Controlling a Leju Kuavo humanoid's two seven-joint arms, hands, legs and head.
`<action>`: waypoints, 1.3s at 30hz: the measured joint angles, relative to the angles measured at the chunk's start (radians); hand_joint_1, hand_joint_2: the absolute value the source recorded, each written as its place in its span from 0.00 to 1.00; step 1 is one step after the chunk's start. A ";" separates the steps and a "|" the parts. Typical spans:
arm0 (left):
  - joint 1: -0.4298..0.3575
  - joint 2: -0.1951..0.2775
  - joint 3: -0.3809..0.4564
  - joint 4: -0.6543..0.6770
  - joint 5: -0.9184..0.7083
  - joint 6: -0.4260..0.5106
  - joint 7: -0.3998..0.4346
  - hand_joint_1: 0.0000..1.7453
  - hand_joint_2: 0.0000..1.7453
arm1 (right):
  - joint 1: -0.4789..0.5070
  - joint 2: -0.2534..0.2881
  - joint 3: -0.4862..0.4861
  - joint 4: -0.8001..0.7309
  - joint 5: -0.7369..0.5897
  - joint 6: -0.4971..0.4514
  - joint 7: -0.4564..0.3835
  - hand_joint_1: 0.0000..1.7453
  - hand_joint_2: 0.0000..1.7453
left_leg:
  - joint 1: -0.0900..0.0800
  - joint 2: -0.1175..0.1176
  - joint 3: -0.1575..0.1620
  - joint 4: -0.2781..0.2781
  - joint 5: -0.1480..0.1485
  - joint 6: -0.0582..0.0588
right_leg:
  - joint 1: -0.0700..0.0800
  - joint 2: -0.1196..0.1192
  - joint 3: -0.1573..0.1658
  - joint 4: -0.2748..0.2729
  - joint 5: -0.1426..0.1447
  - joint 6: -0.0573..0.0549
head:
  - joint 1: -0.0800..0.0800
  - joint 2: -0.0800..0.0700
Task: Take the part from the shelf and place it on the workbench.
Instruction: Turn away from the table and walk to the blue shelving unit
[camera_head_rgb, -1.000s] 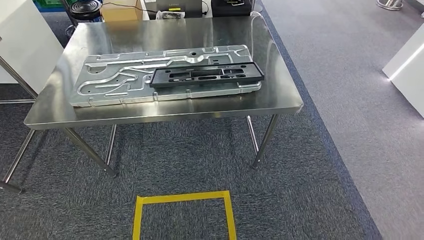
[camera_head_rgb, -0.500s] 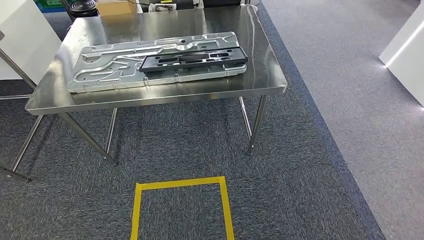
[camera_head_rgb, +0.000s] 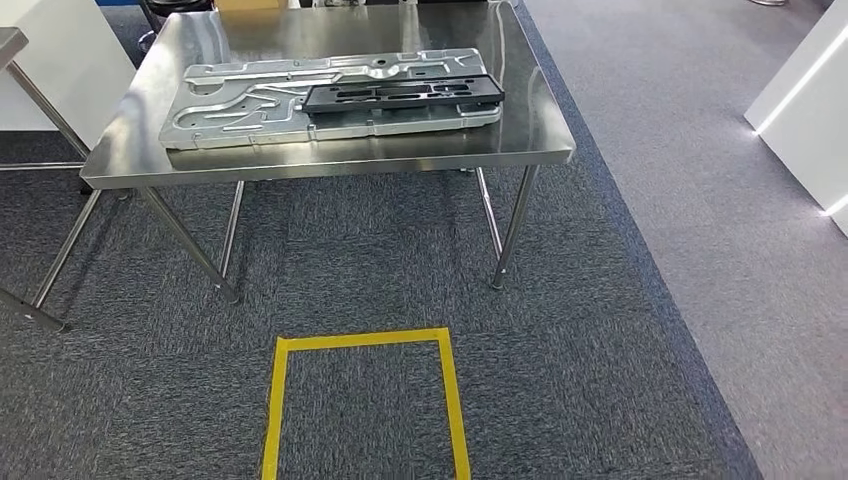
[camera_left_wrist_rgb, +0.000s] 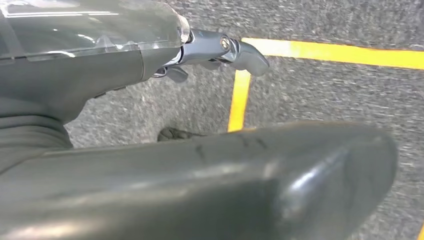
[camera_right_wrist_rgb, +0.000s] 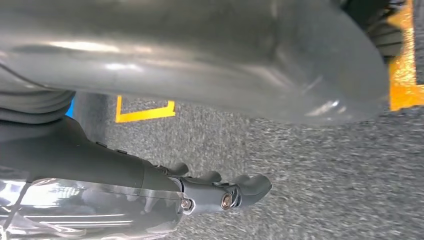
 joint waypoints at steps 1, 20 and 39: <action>0.000 0.000 0.000 0.000 0.000 0.003 0.000 0.00 0.00 | 0.000 0.000 0.000 0.000 0.000 0.001 -0.006 0.00 0.00 | 0.000 0.000 -0.018 0.006 0.009 -0.002 | 0.000 0.000 0.008 0.023 0.024 0.001 | 0.000 0.000; 0.004 0.002 -0.001 0.000 0.004 0.024 0.016 0.00 0.00 | 0.000 -0.003 -0.002 0.002 0.011 0.021 -0.039 0.00 0.25 | 0.003 -0.009 -0.039 0.121 -0.023 -0.042 | 0.011 -0.002 0.212 -0.303 0.079 -0.054 | 0.000 0.000; 0.001 0.014 0.000 0.000 0.010 0.023 0.033 0.00 1.00 | -0.005 0.000 -0.025 0.013 -0.007 0.037 -0.008 0.00 1.00 | -0.001 -0.012 -0.040 0.076 -0.025 -0.028 | -0.019 0.010 0.161 -0.259 0.083 -0.002 | -0.001 0.000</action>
